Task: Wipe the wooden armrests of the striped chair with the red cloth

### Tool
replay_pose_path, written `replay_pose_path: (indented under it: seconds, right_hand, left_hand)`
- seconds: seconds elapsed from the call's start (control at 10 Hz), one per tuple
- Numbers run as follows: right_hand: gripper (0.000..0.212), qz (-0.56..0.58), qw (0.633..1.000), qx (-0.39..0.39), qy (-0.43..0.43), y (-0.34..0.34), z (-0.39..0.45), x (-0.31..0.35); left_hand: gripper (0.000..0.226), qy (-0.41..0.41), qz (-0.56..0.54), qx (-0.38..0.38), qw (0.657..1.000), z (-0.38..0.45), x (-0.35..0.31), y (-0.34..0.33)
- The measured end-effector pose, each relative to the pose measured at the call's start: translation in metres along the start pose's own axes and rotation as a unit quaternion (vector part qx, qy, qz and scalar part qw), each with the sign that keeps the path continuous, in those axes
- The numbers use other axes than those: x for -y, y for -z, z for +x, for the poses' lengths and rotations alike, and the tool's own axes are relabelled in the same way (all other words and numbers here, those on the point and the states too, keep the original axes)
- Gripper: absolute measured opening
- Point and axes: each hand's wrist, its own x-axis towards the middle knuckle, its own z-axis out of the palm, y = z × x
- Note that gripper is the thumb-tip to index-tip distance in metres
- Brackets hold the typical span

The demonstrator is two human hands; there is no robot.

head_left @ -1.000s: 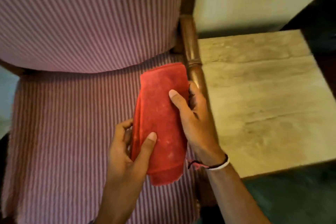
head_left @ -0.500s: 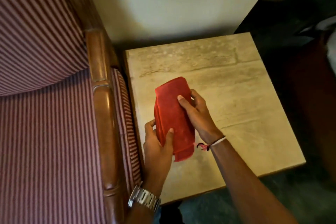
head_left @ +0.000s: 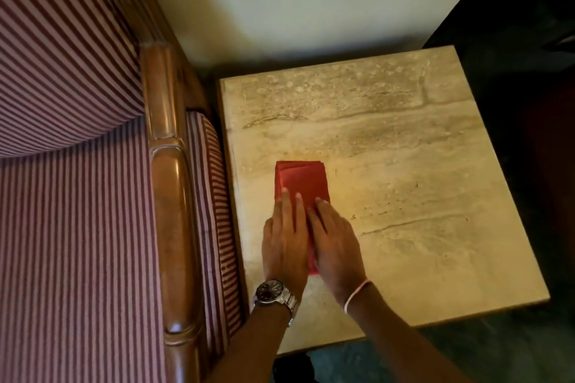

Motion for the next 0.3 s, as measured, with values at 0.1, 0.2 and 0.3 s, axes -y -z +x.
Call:
replay_pose_path:
  seconds: [0.1,0.2,0.3]
  right_hand:
    - [0.077,-0.007,1.000,0.025,0.006,-0.007,-0.007,0.002]
    - [0.086,-0.018,0.990,0.142,0.000,0.008,0.006,0.001]
    - [0.084,-0.033,0.980,0.195,-0.010,0.044,0.025,0.010]
  left_hand:
    - [0.087,-0.060,0.035,0.091,0.994,0.003,0.011,-0.006]
    - [0.098,-0.047,0.032,0.137,0.989,0.009,0.009,0.006]
    - [0.092,-0.038,0.024,0.169,0.985,0.014,0.003,0.036]
